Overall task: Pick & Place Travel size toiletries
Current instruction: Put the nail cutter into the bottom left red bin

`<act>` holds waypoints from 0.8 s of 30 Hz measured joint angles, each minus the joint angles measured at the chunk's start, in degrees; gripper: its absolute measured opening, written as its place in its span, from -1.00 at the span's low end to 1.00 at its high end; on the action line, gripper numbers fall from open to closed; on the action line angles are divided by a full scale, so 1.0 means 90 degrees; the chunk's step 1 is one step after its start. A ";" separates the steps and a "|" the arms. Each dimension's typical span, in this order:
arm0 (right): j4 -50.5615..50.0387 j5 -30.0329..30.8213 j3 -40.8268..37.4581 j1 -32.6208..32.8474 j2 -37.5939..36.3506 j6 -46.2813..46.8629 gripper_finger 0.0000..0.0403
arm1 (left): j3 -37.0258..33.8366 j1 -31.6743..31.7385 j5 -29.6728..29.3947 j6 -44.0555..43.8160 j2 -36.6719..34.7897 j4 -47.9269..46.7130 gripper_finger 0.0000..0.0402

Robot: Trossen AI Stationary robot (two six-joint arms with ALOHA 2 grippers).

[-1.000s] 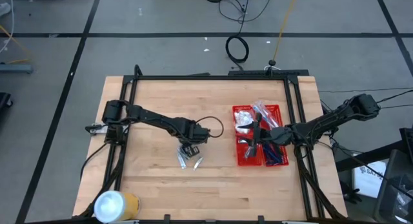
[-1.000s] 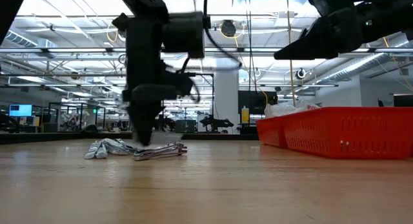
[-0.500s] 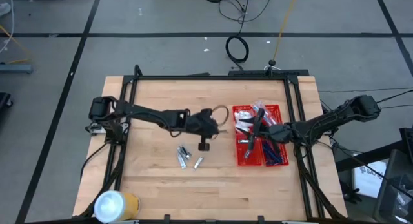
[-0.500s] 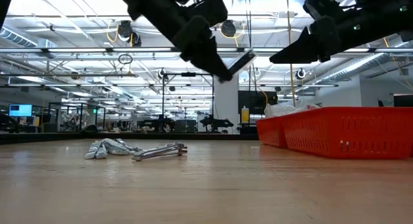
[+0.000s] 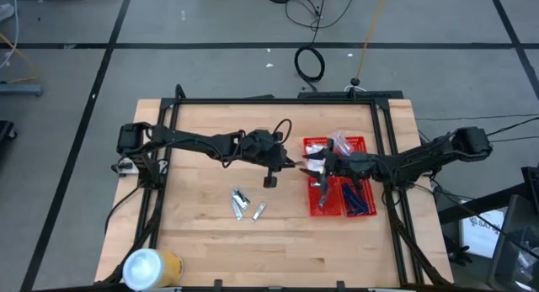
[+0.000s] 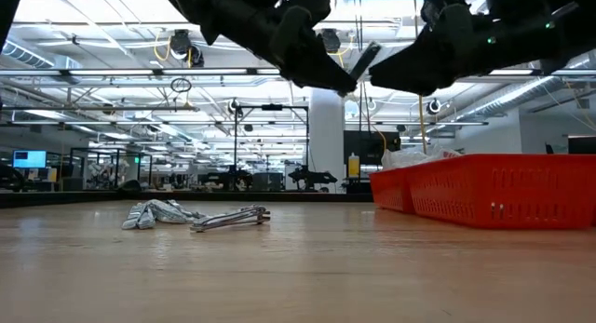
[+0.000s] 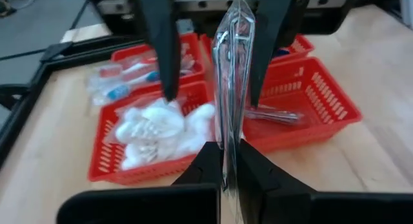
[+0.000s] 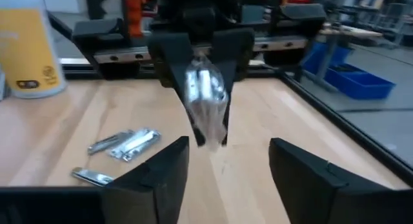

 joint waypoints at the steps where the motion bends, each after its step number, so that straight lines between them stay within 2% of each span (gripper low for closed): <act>1: 0.0210 -0.0143 0.0000 -0.0038 0.0138 -0.0029 0.04 | 0.0000 -0.0004 0.0016 -0.0013 0.0000 -0.0026 -0.96; 5: 0.1083 -0.0300 0.0000 -0.0105 0.0650 -0.0229 0.10 | 0.0000 0.0012 -0.0020 -0.0141 0.0000 -0.0169 -0.94; 8: 0.1372 -0.0306 0.0000 -0.0132 0.0871 -0.0335 0.05 | 0.0000 -0.0001 -0.0023 -0.0143 0.0000 -0.0187 -0.92; 12: 0.1411 -0.0306 0.0000 -0.0132 0.0861 -0.0412 -0.15 | 0.0000 -0.0005 -0.0020 -0.0152 0.0000 -0.0326 -0.97; 17: 0.1386 -0.0329 0.0001 -0.0130 0.0723 -0.0435 -0.53 | 0.0002 0.0001 -0.0079 -0.0205 0.0000 -0.0336 -0.91; 20: 0.1291 -0.0328 0.0002 -0.0127 0.0690 -0.0509 -0.76 | 0.0002 -0.0004 -0.0091 -0.0231 0.0000 -0.0334 -0.94; 24: 0.1260 -0.0324 0.0002 -0.0127 0.0688 -0.0671 -0.81 | 0.0002 0.0001 -0.0093 -0.0327 0.0000 -0.0336 -0.95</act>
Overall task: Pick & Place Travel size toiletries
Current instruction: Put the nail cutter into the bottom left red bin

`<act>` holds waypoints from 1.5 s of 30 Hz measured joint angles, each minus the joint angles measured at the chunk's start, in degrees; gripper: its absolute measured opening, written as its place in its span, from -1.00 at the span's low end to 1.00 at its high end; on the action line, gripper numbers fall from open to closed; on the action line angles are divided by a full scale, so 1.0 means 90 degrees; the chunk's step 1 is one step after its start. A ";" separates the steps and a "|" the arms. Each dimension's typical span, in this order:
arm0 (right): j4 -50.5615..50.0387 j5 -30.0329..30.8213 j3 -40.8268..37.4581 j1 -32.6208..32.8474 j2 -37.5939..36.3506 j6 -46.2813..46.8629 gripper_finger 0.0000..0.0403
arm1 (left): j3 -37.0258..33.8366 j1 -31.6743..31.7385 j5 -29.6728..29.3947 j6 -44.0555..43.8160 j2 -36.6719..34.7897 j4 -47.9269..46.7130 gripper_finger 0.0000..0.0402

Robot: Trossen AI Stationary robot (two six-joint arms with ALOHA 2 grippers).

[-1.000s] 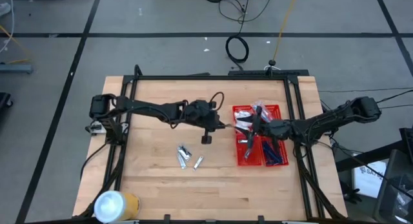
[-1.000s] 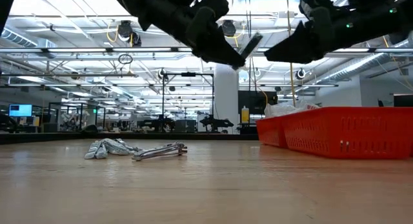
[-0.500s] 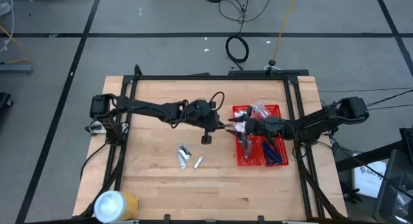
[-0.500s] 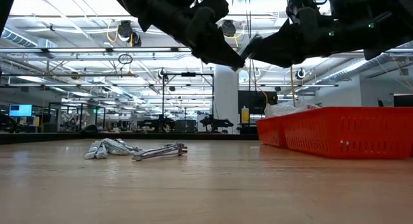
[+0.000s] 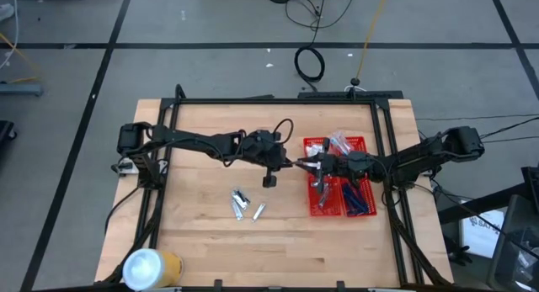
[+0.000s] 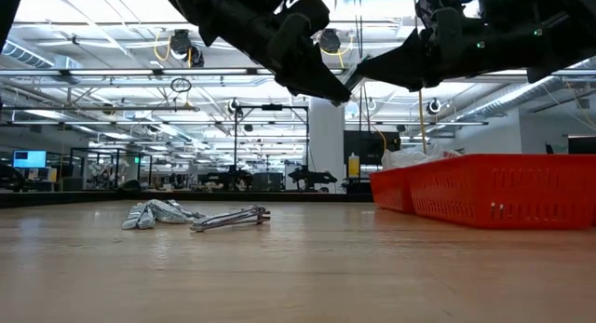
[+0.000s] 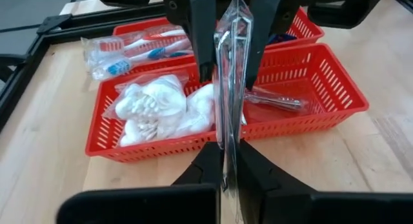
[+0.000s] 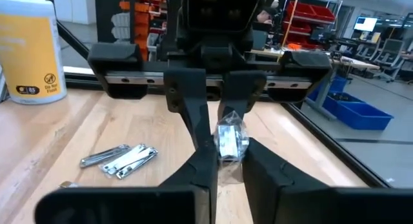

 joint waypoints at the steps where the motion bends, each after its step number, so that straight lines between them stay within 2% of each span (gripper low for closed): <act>1: -0.0003 -0.0003 0.0000 0.0000 0.0000 -0.0001 -0.81 | 0.0000 -0.0002 0.0001 -0.0079 0.0000 -0.0005 -0.92; 5: -0.0075 -0.0003 0.0000 0.0005 0.0000 -0.0015 -0.81 | 0.0000 -0.0005 -0.0009 -0.0574 0.0000 -0.0036 -0.65; 11: -0.0384 0.0023 -0.0002 0.0005 -0.0143 0.0028 -0.81 | 0.0038 -0.0006 -0.0622 -0.0843 -0.0012 -0.0219 -0.08; 17: -0.1453 0.0000 -0.0002 0.0041 -0.1030 0.0405 -0.81 | 0.0347 -0.0078 -0.0718 -0.0495 -0.0078 -0.0802 0.37; 20: -0.2279 -0.0279 0.0002 0.0159 -0.1685 0.0832 -0.81 | 0.0372 -0.0076 -0.1380 -0.0395 -0.0112 -0.0988 0.49; 23: -0.3372 -0.1081 0.0117 0.0277 -0.2290 0.1682 -0.81 | 0.0369 -0.0012 -0.2475 -0.0371 -0.0087 -0.1431 0.56; 25: -0.4356 -0.1357 0.0292 0.0435 -0.2602 0.2236 -0.81 | 0.0369 0.0062 -0.2947 -0.0489 -0.0006 -0.1553 0.57; 29: -0.6254 -0.1516 0.0511 0.0768 -0.2875 0.3187 -0.81 | 0.0353 0.0232 -0.2978 -0.0974 0.0049 -0.1780 0.55; 33: -0.7321 -0.1802 0.0527 0.0972 -0.2865 0.4104 -0.81 | 0.0355 0.0308 -0.2954 -0.1155 0.0053 -0.1796 0.49; 37: -0.7761 -0.1826 0.0527 0.1132 -0.2663 0.4522 -0.78 | 0.0354 0.0328 -0.2930 -0.1157 0.0129 -0.1726 0.43; 45: -0.7738 -0.1829 0.0527 0.1173 -0.2306 0.4595 -0.67 | 0.0353 0.0328 -0.2912 -0.1153 0.0240 -0.1511 0.35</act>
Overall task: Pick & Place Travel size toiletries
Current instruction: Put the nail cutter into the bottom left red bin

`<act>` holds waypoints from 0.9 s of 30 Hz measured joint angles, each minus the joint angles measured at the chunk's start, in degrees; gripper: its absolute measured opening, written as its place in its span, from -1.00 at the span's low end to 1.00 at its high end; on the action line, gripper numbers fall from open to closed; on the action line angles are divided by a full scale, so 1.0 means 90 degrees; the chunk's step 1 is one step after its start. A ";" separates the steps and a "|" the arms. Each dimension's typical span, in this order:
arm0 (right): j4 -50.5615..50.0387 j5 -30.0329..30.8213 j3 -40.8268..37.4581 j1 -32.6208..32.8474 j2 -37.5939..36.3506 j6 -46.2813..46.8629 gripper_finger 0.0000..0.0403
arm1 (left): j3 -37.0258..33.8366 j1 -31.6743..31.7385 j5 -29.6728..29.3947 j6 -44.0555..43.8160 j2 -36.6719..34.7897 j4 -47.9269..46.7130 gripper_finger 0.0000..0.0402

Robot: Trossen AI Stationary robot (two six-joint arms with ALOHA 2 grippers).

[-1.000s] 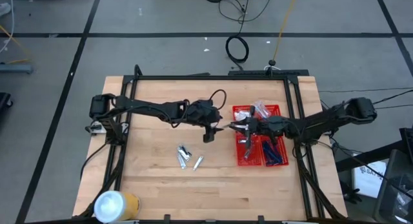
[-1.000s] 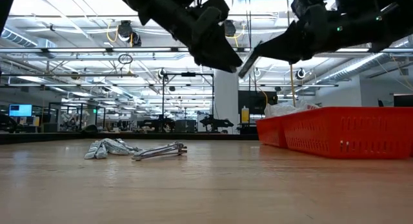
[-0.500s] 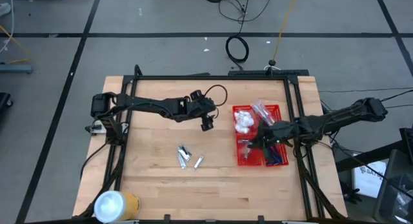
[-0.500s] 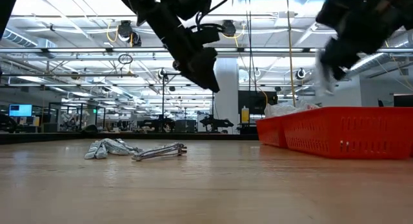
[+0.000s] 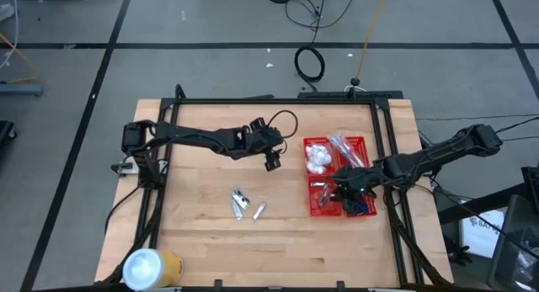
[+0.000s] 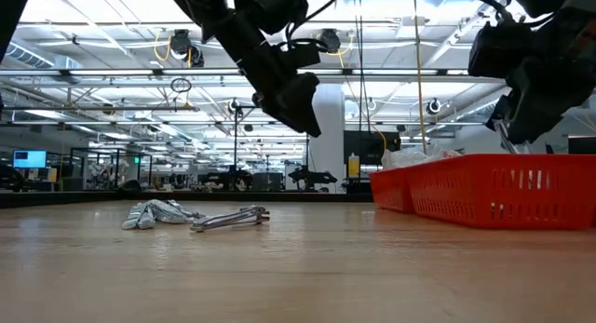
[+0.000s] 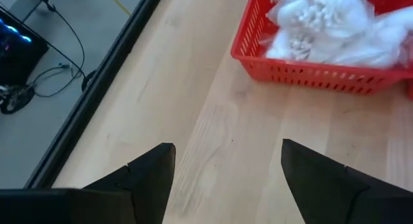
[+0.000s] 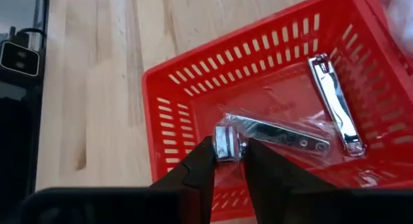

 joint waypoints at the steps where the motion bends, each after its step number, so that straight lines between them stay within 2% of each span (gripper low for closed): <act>1: 0.0023 0.0008 0.0000 0.0000 0.0019 -0.0016 -0.65 | 0.0002 0.0000 0.0000 0.0001 0.0015 0.0007 0.35; 11: 0.0709 0.0051 0.0000 -0.0001 0.0066 -0.0459 -0.22 | -0.0001 0.0000 0.0000 0.0001 0.0081 -0.0100 0.34; 13: 0.0938 0.0106 0.0000 -0.0005 0.0064 -0.0735 -0.14 | -0.0001 0.0000 0.0000 0.0001 0.0081 -0.0133 0.34; 17: 0.1693 0.0639 0.0000 -0.0005 0.0067 -0.1700 -0.05 | -0.0001 -0.0009 0.0000 0.0067 0.0080 -0.0410 0.35; 23: 0.2952 0.1040 0.0000 -0.0055 0.0064 -0.3469 -0.04 | -0.0001 -0.0253 0.0082 -0.0325 -0.0118 -0.2239 0.31; 27: 0.3410 0.1052 0.0000 -0.0259 0.0064 -0.4374 -0.07 | -0.0001 -0.0536 0.0847 -0.1446 -0.0116 -0.3511 0.28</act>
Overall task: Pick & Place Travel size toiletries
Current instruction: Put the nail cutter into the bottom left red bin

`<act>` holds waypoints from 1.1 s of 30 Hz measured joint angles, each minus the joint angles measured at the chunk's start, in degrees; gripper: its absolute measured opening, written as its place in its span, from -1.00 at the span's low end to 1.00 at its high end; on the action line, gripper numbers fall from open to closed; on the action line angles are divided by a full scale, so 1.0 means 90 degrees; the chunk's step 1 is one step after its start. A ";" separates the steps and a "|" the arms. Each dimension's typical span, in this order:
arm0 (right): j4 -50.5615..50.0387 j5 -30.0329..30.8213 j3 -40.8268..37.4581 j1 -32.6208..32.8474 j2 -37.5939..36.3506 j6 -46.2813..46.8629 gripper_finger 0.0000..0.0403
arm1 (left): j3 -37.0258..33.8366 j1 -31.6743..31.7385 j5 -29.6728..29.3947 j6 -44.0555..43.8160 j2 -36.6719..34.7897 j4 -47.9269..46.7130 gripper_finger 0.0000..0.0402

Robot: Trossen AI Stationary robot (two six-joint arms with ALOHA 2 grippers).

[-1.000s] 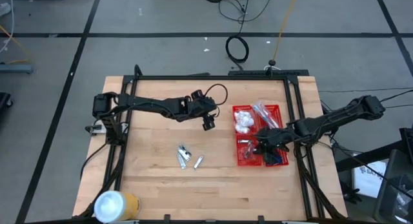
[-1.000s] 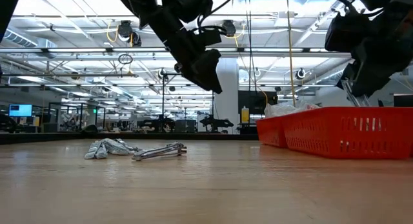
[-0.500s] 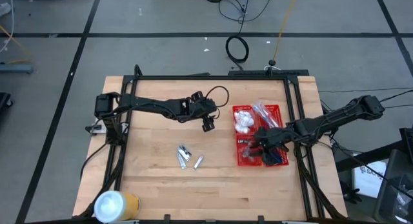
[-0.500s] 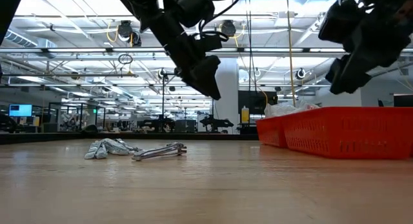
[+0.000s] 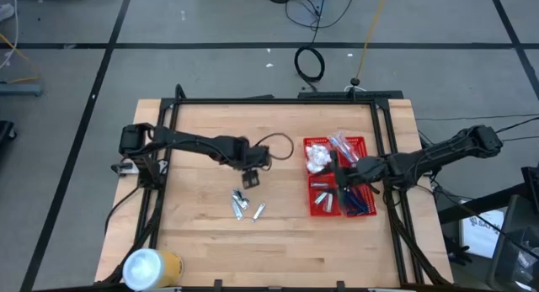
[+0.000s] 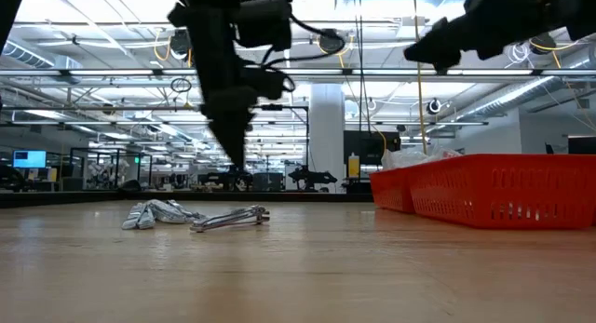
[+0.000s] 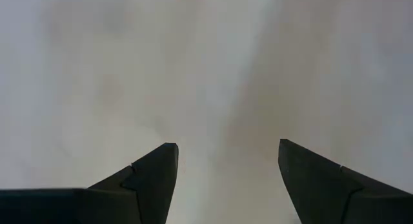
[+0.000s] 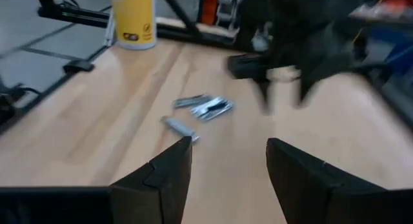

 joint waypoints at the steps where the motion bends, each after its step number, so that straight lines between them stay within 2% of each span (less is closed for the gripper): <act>1: 0.0071 0.0000 0.0000 -0.0073 0.0001 -0.0185 -0.08 | 0.0000 -0.0079 0.0261 -0.0343 0.0000 -0.0229 0.28; 3: 0.0194 0.0002 0.0000 -0.0225 0.0002 -0.0445 -0.09 | 0.0000 -0.0269 0.0687 -0.0952 0.0038 -0.0490 0.29; 7: 0.0263 0.0001 0.0000 -0.0494 0.0001 -0.0574 -0.09 | -0.0003 -0.0760 0.0838 -0.1674 0.0060 -0.0640 0.28; 12: 0.0264 -0.0012 -0.0125 -0.0653 0.0000 -0.0417 -0.10 | -0.0004 -0.1359 0.1402 -0.2874 0.0058 -0.0598 0.23; 18: 0.0265 -0.0007 -0.0323 -0.0657 0.0002 -0.0414 -0.13 | -0.0003 -0.1803 0.0971 -0.4975 0.0058 -0.0632 0.21; 24: 0.0824 -0.0009 -0.0463 -0.0657 0.0002 -0.0248 -0.13 | -0.0100 -0.1899 -0.0068 -0.6991 0.0091 -0.0646 0.21; 28: 0.1074 -0.0022 -0.0495 -0.0657 0.0002 -0.0246 -0.13 | -0.0213 -0.1895 -0.0040 -0.7701 0.0372 -0.0656 0.21; 33: 0.1124 -0.0029 -0.0495 -0.0652 0.0000 -0.0144 -0.15 | -0.0220 -0.1848 0.0260 -0.7787 0.0809 -0.0451 0.21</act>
